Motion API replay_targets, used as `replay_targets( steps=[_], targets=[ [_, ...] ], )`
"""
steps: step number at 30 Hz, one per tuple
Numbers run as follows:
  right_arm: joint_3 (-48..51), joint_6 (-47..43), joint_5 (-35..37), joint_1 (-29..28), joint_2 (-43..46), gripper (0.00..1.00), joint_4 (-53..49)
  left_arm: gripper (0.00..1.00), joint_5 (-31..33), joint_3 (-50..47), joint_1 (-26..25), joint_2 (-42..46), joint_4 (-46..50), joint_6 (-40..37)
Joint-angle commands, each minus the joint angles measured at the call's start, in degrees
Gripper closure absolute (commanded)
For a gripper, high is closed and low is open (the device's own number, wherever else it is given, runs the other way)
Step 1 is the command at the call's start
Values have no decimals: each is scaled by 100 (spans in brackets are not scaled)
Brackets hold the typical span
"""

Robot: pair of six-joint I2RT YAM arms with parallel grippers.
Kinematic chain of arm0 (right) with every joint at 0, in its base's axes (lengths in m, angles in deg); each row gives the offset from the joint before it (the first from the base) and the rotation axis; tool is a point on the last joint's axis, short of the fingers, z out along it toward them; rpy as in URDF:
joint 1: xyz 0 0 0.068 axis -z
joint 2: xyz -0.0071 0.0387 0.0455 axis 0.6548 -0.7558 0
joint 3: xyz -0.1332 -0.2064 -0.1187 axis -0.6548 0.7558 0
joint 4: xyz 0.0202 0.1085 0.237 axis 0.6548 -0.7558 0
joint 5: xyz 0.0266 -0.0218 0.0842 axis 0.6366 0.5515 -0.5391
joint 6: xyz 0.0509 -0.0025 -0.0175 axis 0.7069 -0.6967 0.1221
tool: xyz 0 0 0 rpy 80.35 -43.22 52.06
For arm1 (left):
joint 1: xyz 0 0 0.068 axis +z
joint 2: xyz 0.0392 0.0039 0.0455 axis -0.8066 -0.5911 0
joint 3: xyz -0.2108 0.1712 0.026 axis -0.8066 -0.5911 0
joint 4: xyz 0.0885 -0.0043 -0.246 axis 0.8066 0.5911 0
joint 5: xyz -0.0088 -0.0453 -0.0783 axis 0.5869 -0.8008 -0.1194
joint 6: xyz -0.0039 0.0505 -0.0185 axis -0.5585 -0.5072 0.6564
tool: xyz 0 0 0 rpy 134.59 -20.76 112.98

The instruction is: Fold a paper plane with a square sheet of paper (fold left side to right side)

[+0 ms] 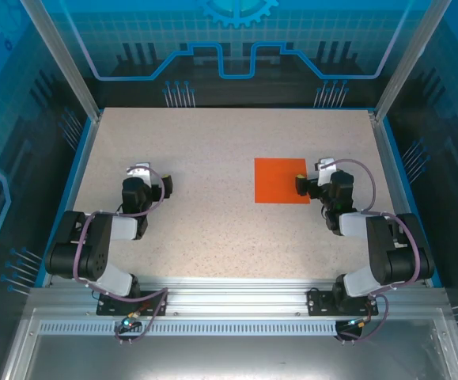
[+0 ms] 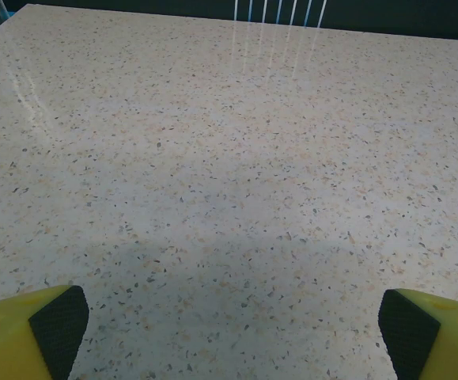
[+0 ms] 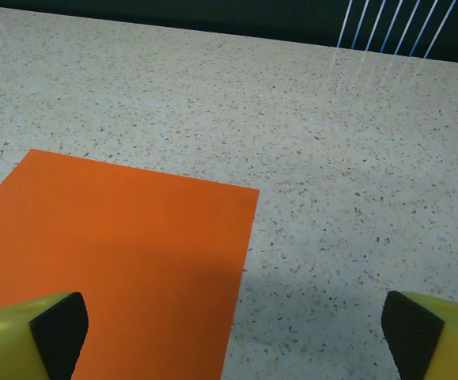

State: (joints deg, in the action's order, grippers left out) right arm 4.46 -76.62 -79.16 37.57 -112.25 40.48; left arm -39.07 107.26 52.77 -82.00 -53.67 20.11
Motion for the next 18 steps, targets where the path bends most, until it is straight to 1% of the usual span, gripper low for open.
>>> replay_targets(
  steps=[1,4,15,18],
  targets=[
    [36,-74,-39,21,-60,1,144,2,-180,96,29,46,22,0],
    [36,-76,-39,19,-60,1,144,1,-311,121,29,45,75,-53],
    [32,-66,-79,42,-60,0,144,1,-363,138,42,47,107,-49],
    [39,-4,-344,188,-51,0,143,2,-430,136,75,45,112,-31]
  ],
)
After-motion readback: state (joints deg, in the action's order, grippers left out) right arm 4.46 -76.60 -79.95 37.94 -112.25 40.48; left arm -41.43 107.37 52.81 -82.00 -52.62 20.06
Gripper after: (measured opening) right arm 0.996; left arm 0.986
